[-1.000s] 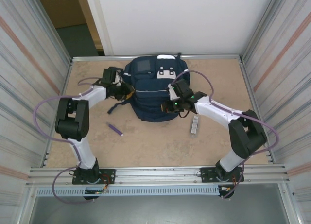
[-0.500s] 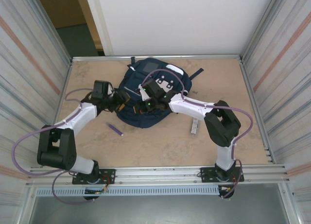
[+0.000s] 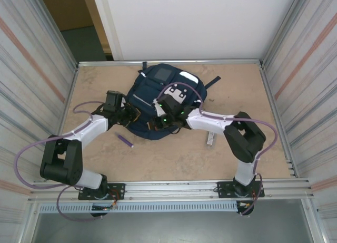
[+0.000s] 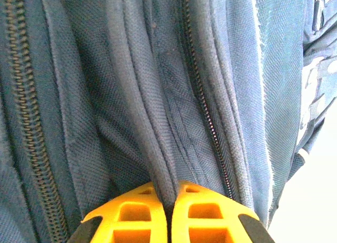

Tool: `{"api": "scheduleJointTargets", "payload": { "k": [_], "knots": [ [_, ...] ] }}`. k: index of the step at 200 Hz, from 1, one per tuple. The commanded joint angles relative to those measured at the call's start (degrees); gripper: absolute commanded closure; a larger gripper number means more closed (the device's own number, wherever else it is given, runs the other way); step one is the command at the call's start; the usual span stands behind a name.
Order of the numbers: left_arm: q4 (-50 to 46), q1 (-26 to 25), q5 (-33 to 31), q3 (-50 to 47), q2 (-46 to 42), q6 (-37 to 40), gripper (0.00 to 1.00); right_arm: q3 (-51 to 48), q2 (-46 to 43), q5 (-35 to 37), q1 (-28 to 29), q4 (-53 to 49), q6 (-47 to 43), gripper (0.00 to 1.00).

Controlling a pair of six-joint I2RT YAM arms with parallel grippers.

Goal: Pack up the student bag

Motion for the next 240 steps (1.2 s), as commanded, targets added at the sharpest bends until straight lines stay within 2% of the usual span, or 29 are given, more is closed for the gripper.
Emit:
{"api": "scheduleJointTargets", "payload": {
  "k": [1, 31, 57, 100, 123, 137, 150, 158, 164, 186, 213, 240],
  "knots": [
    [-0.63, 4.71, -2.03, 1.33, -0.76, 4.51, 1.00, -7.52, -7.24, 3.96, -4.56, -6.77, -4.31, 1.00],
    [-1.12, 8.42, 1.41, 2.47, -0.07, 6.58, 1.00, -14.11, -12.34, 9.73, -13.66, -9.27, -7.14, 1.00],
    [-0.79, 8.83, 3.79, 3.10, -0.09, 7.77, 1.00, -13.84, -10.50, 12.71, -21.38, -9.60, -9.91, 1.00],
    [-1.77, 8.83, 7.97, 2.83, 1.02, 9.13, 1.00, -6.20, -1.06, 14.28, -28.23, -8.24, -13.25, 0.98],
    [-2.96, 8.84, 10.05, 2.42, 1.00, 9.88, 1.00, -2.05, 2.58, 16.72, -30.54, -9.37, -13.94, 0.88],
    [-2.65, 8.84, 11.12, 1.82, 0.69, 10.56, 1.00, -0.54, 3.58, 14.90, -31.66, -10.09, -14.51, 0.84],
    [-2.60, 8.83, 12.72, 1.86, 0.33, 11.75, 1.00, -0.88, 2.62, 13.53, -31.62, -9.90, -14.95, 0.79],
    [-3.00, 8.76, 13.37, 1.97, -0.30, 12.32, 0.85, -1.64, 1.34, 12.93, -31.31, -9.78, -14.82, 0.75],
    [-3.64, 8.58, 13.34, 2.05, -1.08, 12.53, 0.77, -2.20, 0.23, 12.76, -30.93, -9.88, -14.78, 0.73],
    [-7.32, 7.63, 9.76, 2.68, -4.79, 13.89, 0.65, -4.04, -4.90, 14.81, -28.12, -11.64, -17.94, 0.66],
    [-11.81, 6.71, 6.76, 5.41, -6.39, 13.53, 0.59, -4.75, -10.66, 23.90, -22.74, -15.67, -20.31, 0.62],
    [-10.57, 3.83, 4.34, 7.79, -4.62, 10.75, 0.54, -5.06, -16.13, 31.92, -17.71, -16.88, -21.67, 0.56]
  ]
}}
